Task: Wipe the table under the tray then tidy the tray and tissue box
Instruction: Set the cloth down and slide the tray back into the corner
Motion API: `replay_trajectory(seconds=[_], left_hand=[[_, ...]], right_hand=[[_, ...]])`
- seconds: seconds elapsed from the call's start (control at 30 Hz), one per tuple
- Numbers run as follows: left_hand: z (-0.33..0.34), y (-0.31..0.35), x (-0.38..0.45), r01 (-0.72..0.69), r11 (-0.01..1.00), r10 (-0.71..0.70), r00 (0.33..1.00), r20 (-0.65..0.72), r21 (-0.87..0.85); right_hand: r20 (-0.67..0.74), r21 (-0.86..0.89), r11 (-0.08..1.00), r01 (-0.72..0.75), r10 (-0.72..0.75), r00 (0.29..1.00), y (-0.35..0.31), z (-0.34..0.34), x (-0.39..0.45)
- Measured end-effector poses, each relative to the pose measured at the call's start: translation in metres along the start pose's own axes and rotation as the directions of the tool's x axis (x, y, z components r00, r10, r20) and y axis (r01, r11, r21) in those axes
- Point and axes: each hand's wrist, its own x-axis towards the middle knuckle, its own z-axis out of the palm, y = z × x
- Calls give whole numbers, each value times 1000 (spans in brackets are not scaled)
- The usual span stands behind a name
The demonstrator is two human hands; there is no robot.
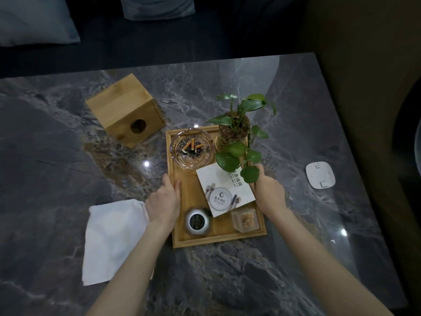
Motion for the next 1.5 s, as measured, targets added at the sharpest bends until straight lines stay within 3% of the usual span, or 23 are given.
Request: replay_trajectory(seconds=[0.3, 0.73, 1.1, 1.27, 1.5], left_hand=[[1, 1, 3, 10, 1000, -10, 999, 31, 9], [-15, 23, 8, -52, 998, 53, 999, 8, -46], [-2, 114, 7, -160, 979, 158, 987, -20, -130], [18, 163, 3, -198, 963, 198, 980, -14, -181], [43, 207, 2, -184, 965, 189, 982, 7, -187]], right_hand=[[18, -108, 992, 68, -66, 998, 6, 6, 5], [-66, -22, 992, 125, -126, 990, 25, -7, 7], [-64, -128, 991, -25, 16, 998, 96, -74, 9], [10, -232, 970, -75, 79, 997, 141, -103, 13], [1, -252, 961, -116, 121, 993, 180, -116, 21]])
